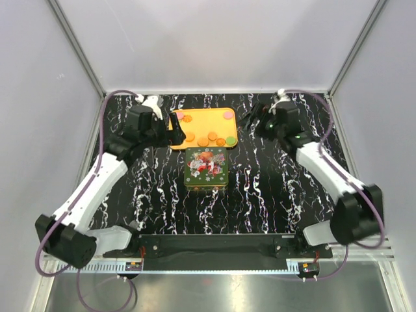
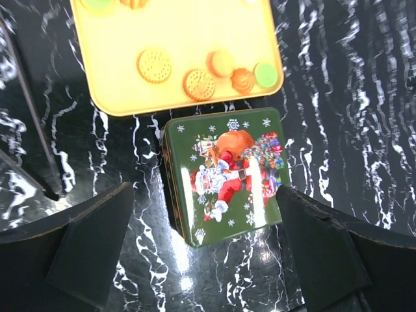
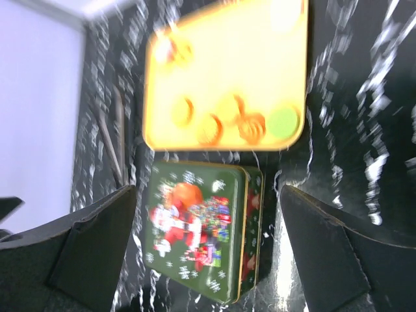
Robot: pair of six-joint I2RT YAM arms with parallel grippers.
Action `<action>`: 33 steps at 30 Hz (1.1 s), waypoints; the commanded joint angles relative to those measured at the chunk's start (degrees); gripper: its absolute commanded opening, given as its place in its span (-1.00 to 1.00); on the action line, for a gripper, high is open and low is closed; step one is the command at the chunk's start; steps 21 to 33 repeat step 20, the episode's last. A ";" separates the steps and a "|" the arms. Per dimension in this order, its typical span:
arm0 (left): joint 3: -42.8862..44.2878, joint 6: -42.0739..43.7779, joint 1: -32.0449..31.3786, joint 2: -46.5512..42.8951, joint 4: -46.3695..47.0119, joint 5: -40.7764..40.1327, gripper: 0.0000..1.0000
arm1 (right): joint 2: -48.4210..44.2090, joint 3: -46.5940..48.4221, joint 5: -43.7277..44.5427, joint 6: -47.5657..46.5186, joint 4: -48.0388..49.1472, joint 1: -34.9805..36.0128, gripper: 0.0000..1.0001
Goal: Pack the cookies
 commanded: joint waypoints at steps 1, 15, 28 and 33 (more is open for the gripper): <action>-3.47 3.73 0.05 -6.66 -0.15 -1.69 0.98 | -9.47 2.95 9.81 -5.57 -10.91 0.06 0.99; -12.37 6.72 0.13 -18.71 4.16 -2.22 0.98 | -24.53 -6.19 19.83 -9.36 -18.83 0.07 0.99; -13.86 6.45 0.13 -18.62 5.30 -1.52 0.98 | -24.89 -6.45 19.92 -8.92 -18.05 0.06 1.00; -13.86 6.45 0.13 -18.62 5.30 -1.52 0.98 | -24.89 -6.45 19.92 -8.92 -18.05 0.06 1.00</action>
